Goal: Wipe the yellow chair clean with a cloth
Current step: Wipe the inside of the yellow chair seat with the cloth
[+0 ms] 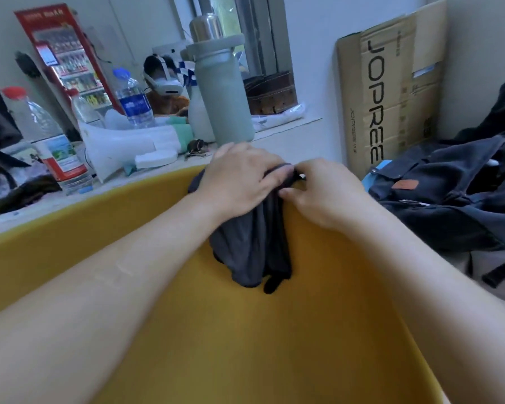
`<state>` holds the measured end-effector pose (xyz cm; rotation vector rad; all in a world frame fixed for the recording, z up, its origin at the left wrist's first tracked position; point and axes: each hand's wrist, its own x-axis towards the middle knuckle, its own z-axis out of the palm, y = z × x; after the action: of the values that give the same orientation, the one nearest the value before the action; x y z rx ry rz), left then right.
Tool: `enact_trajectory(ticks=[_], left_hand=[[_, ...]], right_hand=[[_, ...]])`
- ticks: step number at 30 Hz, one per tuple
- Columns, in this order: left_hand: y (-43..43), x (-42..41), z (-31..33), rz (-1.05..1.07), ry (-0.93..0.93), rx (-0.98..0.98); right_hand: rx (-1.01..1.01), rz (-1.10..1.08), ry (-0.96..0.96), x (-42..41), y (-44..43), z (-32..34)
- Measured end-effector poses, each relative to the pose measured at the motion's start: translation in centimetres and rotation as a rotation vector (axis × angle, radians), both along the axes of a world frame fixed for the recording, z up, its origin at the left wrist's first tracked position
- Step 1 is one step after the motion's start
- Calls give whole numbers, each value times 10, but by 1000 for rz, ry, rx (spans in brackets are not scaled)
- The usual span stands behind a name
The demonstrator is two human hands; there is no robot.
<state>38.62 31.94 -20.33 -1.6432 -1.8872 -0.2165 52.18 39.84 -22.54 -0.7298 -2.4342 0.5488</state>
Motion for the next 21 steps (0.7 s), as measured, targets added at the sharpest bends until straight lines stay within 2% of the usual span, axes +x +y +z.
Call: enact_trajectory(ticks=[2,6,8,11,13,17,19,21], left_hand=[[-7,-23,6,60,-83,-31],[-40,-76,6,380,-250,80],[-47,-82,8,495,-301,75],[-29,-59,13,488,-246,2],[-14,-34,7,380,-187,1],[-10,-9,-1,158,-99,-6],[-28,-34,4,205,-92,-29],[-61,-74,7,410,-172,-13]], right_hand=[[7,-33,5,2,-1,-6],[49,-34,24,7,-4,-8],[109,-65,6,10,-8,-9],[227,-163,-100,27,-12,-6],[330,-201,-174,22,-15,5],[369,-127,-182,-25,-28,13],[442,-127,-159,-32,-28,10],[446,-142,-138,-26,-23,7]])
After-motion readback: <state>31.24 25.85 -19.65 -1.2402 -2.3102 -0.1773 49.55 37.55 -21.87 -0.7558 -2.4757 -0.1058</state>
